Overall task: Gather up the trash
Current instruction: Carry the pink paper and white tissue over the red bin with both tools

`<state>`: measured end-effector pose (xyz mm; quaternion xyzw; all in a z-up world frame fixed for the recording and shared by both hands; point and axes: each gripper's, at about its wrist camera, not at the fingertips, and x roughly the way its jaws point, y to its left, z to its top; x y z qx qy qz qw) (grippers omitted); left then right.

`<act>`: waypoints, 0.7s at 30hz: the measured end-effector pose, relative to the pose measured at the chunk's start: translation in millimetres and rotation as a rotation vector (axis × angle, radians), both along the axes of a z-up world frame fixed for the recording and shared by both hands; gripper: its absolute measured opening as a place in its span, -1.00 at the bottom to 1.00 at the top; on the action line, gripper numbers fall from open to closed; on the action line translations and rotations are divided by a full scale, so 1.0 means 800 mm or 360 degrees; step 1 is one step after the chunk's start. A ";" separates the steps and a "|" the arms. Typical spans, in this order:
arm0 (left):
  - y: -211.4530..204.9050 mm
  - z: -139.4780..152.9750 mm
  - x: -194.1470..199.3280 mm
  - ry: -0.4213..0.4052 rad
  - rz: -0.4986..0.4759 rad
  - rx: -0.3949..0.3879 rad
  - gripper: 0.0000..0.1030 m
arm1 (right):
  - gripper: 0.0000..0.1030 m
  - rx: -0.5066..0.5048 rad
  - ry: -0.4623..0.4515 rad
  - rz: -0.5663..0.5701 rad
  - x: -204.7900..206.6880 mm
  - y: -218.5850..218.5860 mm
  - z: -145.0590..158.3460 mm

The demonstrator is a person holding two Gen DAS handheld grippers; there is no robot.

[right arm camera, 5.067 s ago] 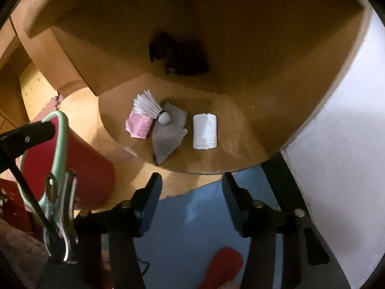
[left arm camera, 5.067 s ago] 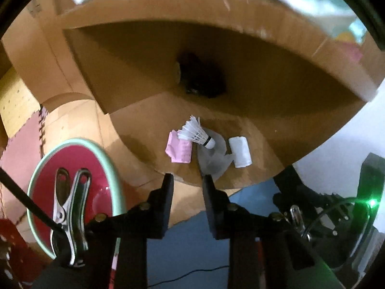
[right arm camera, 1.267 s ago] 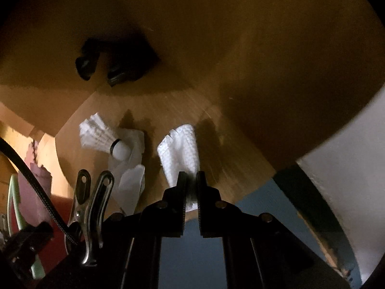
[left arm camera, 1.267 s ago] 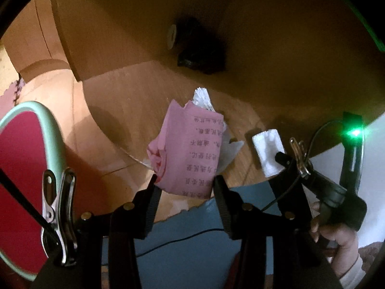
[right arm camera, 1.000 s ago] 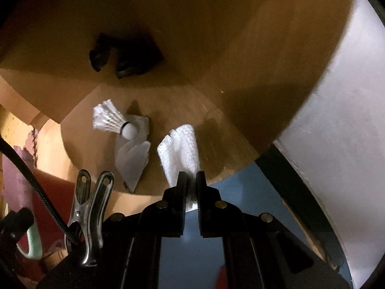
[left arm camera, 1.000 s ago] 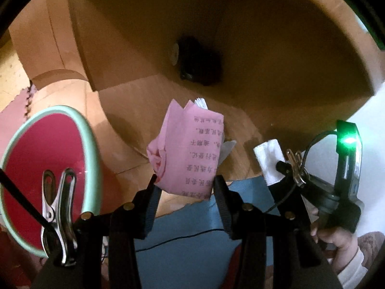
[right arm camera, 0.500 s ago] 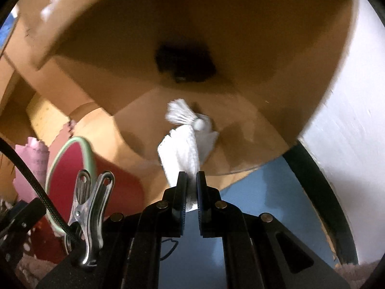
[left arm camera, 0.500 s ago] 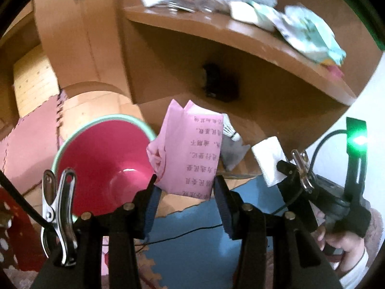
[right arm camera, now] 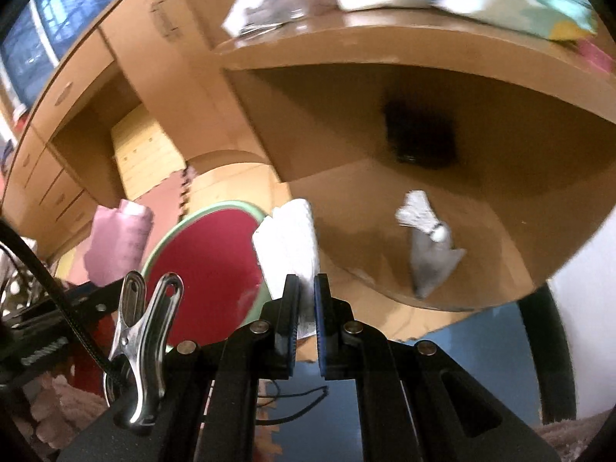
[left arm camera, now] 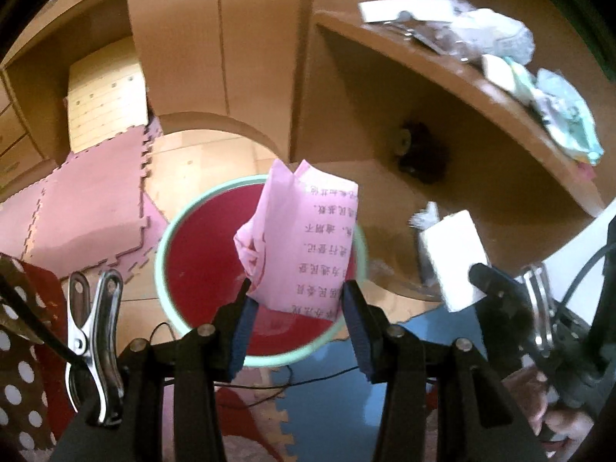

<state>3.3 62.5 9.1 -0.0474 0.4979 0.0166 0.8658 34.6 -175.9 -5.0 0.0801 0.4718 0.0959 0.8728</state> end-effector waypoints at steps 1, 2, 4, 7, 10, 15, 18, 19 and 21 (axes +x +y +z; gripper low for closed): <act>0.005 -0.006 -0.001 0.0013 0.0017 -0.0005 -0.10 | -0.83 0.0032 0.0018 0.0013 0.004 0.006 -0.004; 0.010 -0.011 -0.001 0.0031 0.0034 -0.0028 -0.10 | -0.83 0.0066 0.0037 0.0018 0.007 0.011 -0.009; 0.019 -0.021 -0.002 0.0066 0.0063 -0.0073 -0.10 | -0.83 0.0111 0.0055 0.0029 0.012 0.021 -0.016; 0.028 -0.035 0.000 0.0094 0.0093 -0.0083 -0.10 | -0.83 0.0121 0.0050 0.0081 0.015 0.042 -0.021; 0.032 -0.049 0.001 0.0115 0.0121 -0.0096 -0.09 | -0.83 0.0121 0.0049 0.0138 0.016 0.057 -0.028; 0.034 -0.070 0.000 0.0126 0.0116 -0.0075 -0.09 | -0.83 0.0099 0.0099 0.0182 0.015 0.079 -0.045; 0.037 -0.083 0.005 0.0139 0.0117 -0.0056 -0.09 | -0.83 0.0075 0.0137 0.0180 0.020 0.087 -0.061; 0.038 -0.086 0.006 0.0143 0.0121 -0.0051 -0.09 | -0.83 0.0080 0.0148 0.0172 0.023 0.089 -0.065; 0.042 -0.093 0.010 0.0160 0.0141 -0.0075 -0.09 | -0.83 0.0102 0.0173 0.0154 0.028 0.092 -0.074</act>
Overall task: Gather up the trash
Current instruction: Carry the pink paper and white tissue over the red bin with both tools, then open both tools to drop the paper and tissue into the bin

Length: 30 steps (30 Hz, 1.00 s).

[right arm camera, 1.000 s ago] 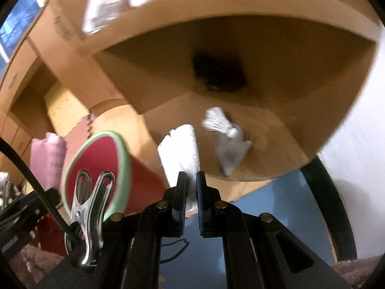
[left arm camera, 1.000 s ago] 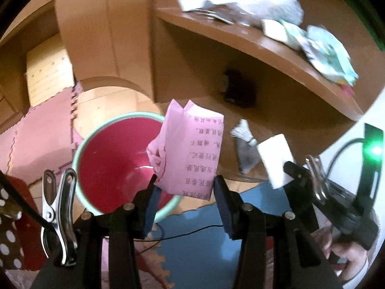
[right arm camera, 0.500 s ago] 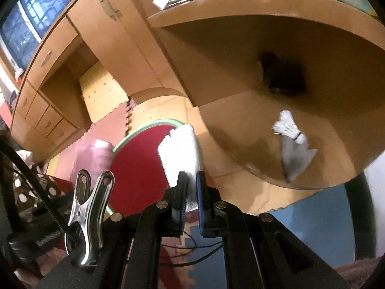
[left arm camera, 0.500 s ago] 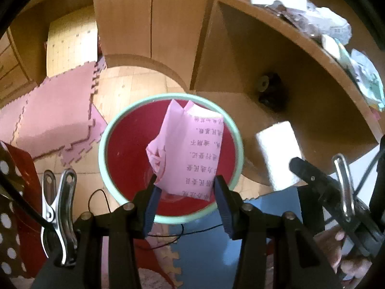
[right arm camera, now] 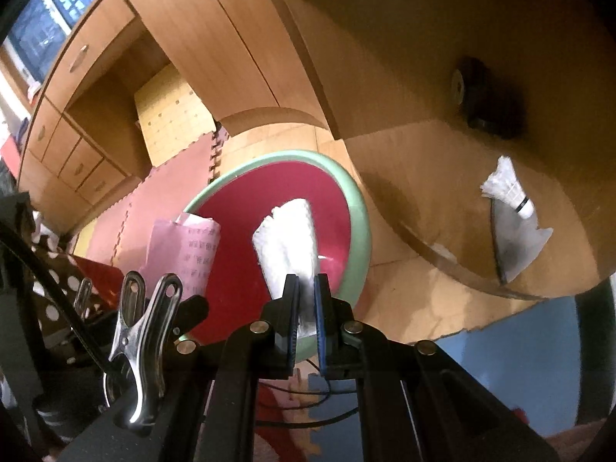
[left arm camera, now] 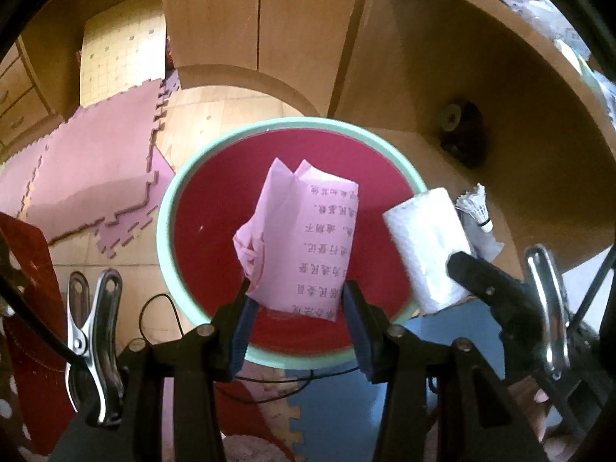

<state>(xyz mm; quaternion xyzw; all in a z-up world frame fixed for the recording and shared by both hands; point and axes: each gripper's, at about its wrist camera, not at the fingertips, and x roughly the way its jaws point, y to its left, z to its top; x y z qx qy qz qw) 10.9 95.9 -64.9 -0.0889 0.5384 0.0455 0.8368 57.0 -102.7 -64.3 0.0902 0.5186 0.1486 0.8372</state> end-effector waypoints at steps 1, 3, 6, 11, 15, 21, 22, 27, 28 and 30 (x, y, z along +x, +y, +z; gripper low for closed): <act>0.001 -0.001 0.001 0.0006 0.0013 -0.0022 -0.09 | -0.83 0.0010 0.0011 -0.0005 0.002 0.000 -0.004; 0.003 -0.003 0.003 0.0012 0.0039 -0.0061 -0.09 | -0.83 0.0015 0.0030 -0.0016 0.004 0.004 -0.011; 0.002 -0.006 0.006 0.0016 0.0054 -0.0068 -0.08 | -0.82 0.0037 0.0044 -0.0026 0.006 0.010 -0.018; 0.008 -0.016 0.012 0.0057 0.0100 -0.0049 -0.06 | -0.82 -0.0011 0.0048 -0.0011 0.009 0.016 -0.026; 0.017 -0.024 0.013 0.0105 0.0151 -0.0083 -0.04 | -0.80 0.0028 0.0058 -0.0052 0.012 0.012 -0.028; 0.025 -0.023 0.009 0.0104 0.0198 -0.0110 -0.04 | -0.55 0.0065 0.0036 -0.0079 0.012 0.005 -0.023; 0.026 -0.022 0.009 0.0101 0.0202 -0.0111 -0.04 | -0.52 0.0065 0.0028 -0.0083 0.012 0.004 -0.021; 0.025 -0.018 0.010 0.0090 0.0209 -0.0127 -0.04 | -0.51 0.0107 0.0019 -0.0098 0.011 0.000 -0.019; 0.026 -0.017 0.010 0.0088 0.0209 -0.0132 -0.04 | -0.51 0.0112 0.0017 -0.0094 0.011 0.001 -0.018; 0.027 -0.014 0.008 0.0087 0.0223 -0.0134 -0.04 | -0.51 0.0103 0.0005 -0.0079 0.009 0.002 -0.015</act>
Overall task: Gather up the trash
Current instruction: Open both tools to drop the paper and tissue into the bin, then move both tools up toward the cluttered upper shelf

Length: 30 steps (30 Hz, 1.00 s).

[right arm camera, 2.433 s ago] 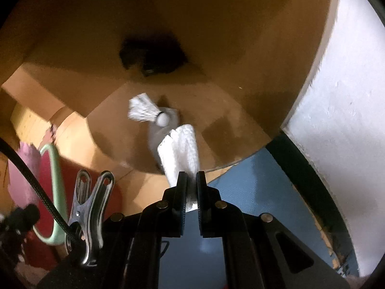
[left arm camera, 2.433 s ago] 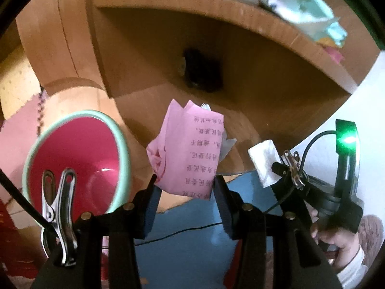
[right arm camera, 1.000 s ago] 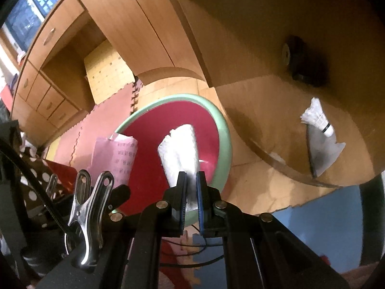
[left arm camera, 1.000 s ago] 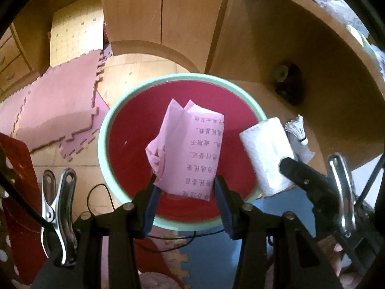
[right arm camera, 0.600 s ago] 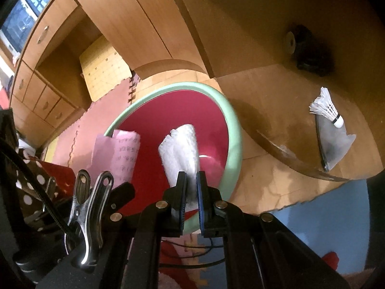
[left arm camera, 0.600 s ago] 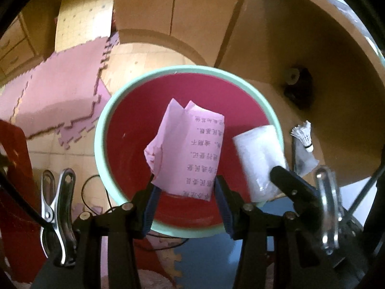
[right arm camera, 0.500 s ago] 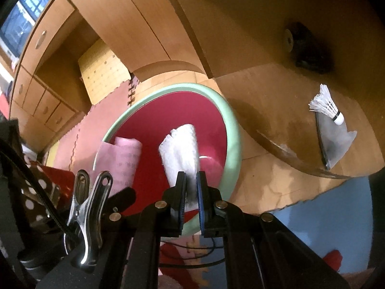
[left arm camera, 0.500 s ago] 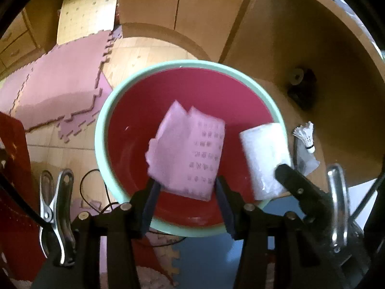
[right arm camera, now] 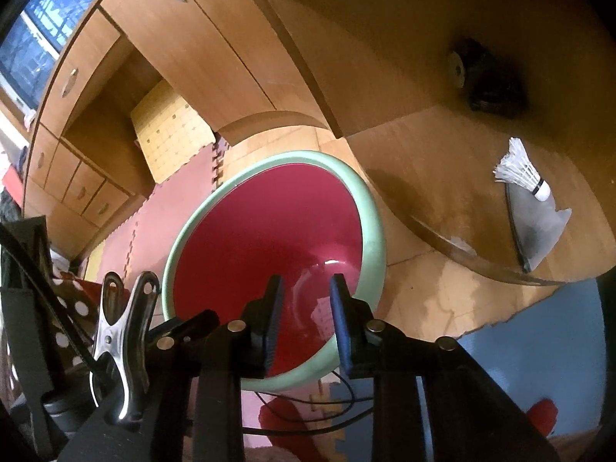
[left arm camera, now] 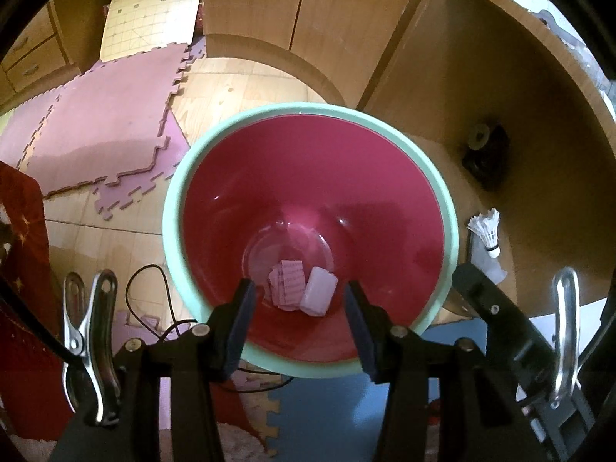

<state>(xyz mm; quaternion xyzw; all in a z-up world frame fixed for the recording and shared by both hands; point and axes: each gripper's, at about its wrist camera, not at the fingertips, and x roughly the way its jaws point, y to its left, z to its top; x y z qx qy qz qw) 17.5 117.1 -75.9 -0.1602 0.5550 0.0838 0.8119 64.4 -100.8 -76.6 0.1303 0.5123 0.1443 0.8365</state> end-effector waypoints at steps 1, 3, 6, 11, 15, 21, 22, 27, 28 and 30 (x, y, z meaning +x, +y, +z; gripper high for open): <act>0.000 0.001 -0.001 0.0000 0.0007 -0.0005 -0.04 | -0.51 -0.0009 -0.0010 0.0008 -0.001 0.001 0.002; -0.001 0.005 -0.004 0.0000 0.0012 -0.0003 -0.04 | -0.50 -0.0023 -0.0028 0.0024 -0.003 0.002 0.007; -0.009 0.018 -0.015 -0.0025 -0.0014 0.0033 -0.04 | -0.50 -0.0017 -0.0052 0.0050 -0.009 -0.003 0.019; -0.027 0.050 -0.025 -0.0110 -0.0091 0.0045 -0.04 | -0.48 -0.0015 -0.0147 0.0101 -0.022 -0.013 0.055; -0.047 0.083 -0.036 -0.0196 -0.0167 0.0034 -0.04 | -0.48 0.0088 -0.0191 0.0101 -0.036 -0.030 0.086; -0.070 0.136 -0.051 -0.0311 -0.0238 0.0005 -0.04 | -0.47 0.0142 -0.0323 0.0073 -0.058 -0.054 0.139; -0.071 0.143 -0.052 -0.0325 -0.0241 0.0002 -0.04 | -0.46 0.0155 -0.0341 0.0061 -0.061 -0.060 0.148; -0.086 0.183 -0.058 -0.0402 -0.0253 -0.0025 -0.04 | -0.38 0.0172 -0.0432 0.0009 -0.075 -0.085 0.186; -0.088 0.189 -0.059 -0.0414 -0.0253 -0.0028 -0.04 | -0.38 0.0155 -0.0441 -0.0001 -0.075 -0.089 0.191; -0.093 0.200 -0.057 -0.0431 -0.0263 -0.0026 -0.04 | -0.38 0.0103 -0.0454 -0.0018 -0.077 -0.097 0.200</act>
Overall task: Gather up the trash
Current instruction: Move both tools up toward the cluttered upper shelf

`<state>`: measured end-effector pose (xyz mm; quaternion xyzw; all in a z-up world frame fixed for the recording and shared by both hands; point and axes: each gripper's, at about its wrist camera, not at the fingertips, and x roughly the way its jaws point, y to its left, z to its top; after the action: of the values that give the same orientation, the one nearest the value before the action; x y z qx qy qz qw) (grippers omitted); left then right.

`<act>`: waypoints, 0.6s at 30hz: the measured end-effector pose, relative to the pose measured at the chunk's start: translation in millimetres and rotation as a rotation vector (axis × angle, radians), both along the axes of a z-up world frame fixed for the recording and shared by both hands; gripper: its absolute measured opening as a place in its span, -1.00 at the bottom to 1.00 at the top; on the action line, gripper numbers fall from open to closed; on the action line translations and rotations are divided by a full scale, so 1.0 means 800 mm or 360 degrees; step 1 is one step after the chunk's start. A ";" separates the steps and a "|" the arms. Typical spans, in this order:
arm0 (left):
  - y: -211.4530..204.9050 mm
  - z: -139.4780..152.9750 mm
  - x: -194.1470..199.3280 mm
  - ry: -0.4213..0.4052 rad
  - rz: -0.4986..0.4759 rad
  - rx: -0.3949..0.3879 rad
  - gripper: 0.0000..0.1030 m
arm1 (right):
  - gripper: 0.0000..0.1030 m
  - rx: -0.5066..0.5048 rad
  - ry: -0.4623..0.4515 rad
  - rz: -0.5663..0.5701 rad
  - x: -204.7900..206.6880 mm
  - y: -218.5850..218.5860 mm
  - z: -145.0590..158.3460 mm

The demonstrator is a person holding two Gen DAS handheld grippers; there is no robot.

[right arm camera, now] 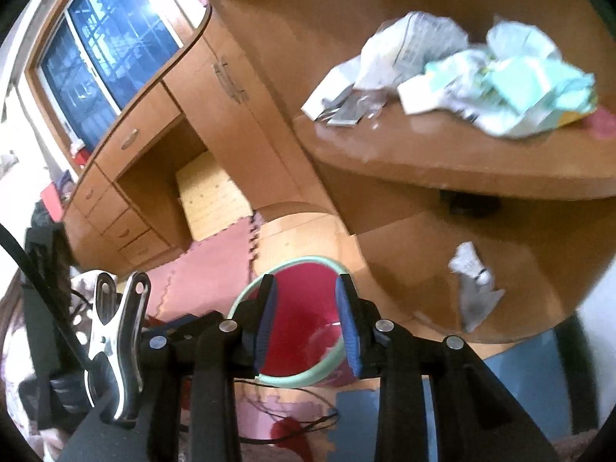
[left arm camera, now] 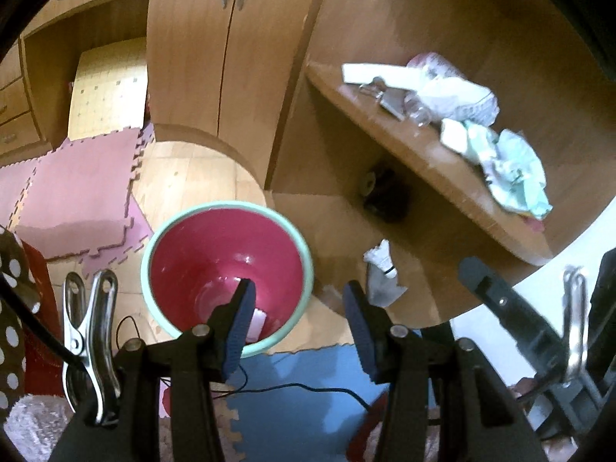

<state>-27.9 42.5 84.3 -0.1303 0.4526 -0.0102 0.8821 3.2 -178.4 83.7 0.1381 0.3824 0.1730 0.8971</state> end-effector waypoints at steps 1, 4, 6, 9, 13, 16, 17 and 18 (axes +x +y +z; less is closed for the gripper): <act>-0.004 0.005 0.003 -0.0006 -0.0011 0.0006 -0.04 | -0.38 -0.0014 -0.0009 -0.0004 -0.001 -0.003 0.004; -0.012 0.019 0.010 -0.0028 -0.0034 0.0010 -0.04 | -0.38 -0.0020 -0.0023 -0.0019 -0.001 -0.014 0.013; -0.020 0.030 0.016 -0.0049 -0.0054 -0.0007 -0.04 | -0.38 -0.0035 -0.0024 -0.0040 0.001 -0.021 0.017; -0.034 0.041 0.030 -0.0050 -0.0076 0.0004 -0.01 | -0.38 -0.0097 -0.0050 -0.0075 0.001 -0.029 0.029; -0.047 0.055 0.053 -0.0054 -0.0106 0.0012 0.00 | -0.30 -0.0149 -0.0132 -0.0096 0.004 -0.040 0.048; -0.056 0.064 0.071 -0.0079 -0.0142 0.0031 0.00 | -0.29 -0.0122 -0.0185 -0.0123 0.011 -0.050 0.061; -0.059 0.067 0.079 -0.0079 -0.0153 0.0044 0.00 | -0.29 -0.0116 -0.0196 -0.0129 0.014 -0.052 0.063; -0.062 0.069 0.087 -0.0079 -0.0166 0.0050 0.00 | -0.29 -0.0109 -0.0208 -0.0135 0.020 -0.054 0.067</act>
<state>41.7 -6.9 139.4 -0.0924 0.4368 -0.0522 0.8933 19.2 -221.3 137.5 0.1120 0.3224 0.1302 0.9309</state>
